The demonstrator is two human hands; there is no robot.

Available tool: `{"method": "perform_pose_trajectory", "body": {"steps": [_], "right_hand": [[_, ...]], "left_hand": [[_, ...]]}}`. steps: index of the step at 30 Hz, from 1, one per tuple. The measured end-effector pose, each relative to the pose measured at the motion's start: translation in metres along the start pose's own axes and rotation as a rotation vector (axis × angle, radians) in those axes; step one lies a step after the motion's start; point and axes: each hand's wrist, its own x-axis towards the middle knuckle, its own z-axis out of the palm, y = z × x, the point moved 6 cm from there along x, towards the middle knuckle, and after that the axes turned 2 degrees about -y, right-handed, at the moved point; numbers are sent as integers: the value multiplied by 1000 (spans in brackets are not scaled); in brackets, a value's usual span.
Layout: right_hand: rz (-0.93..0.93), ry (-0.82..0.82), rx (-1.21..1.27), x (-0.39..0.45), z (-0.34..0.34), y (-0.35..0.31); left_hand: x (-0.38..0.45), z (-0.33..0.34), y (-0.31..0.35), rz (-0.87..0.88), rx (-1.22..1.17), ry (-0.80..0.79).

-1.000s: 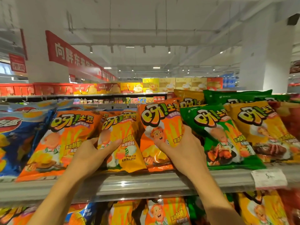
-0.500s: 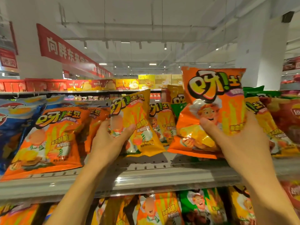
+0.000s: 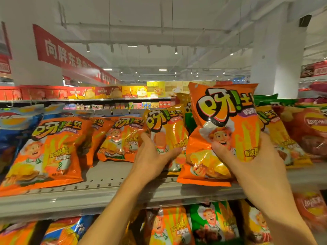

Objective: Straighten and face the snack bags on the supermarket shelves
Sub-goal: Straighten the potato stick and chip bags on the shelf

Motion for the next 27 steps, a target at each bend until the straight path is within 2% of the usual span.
{"method": "perform_pose_trajectory", "body": {"steps": [2, 4, 6, 8, 10, 14, 16, 18, 22, 27], "right_hand": [[-39, 2, -202, -4, 4, 1], [-35, 2, -226, -10, 15, 1], [-57, -21, -213, -10, 33, -1], [-88, -16, -210, -12, 51, -3], [-101, -41, -188, -15, 72, -3], [-127, -117, -132, -25, 128, -7], [-156, -154, -127, -30, 161, -10], [-164, -186, -144, -34, 192, -10], [-158, -228, -198, -41, 240, -2], [-150, -188, -274, -40, 256, 7]], "left_hand": [[-3, -3, -3, 35, 8, -103], [-11, -12, -7, 90, 24, -189], [-25, -30, -13, 169, 80, -201], [-42, -57, -25, 201, 251, -112], [-63, -89, -43, 185, 457, 66], [-105, -149, -78, 219, 531, 420], [-117, -170, -96, 210, 619, 534], [-125, -181, -111, 205, 676, 560], [-132, -187, -132, 204, 635, 567], [-129, -186, -137, 229, 620, 577]]}}
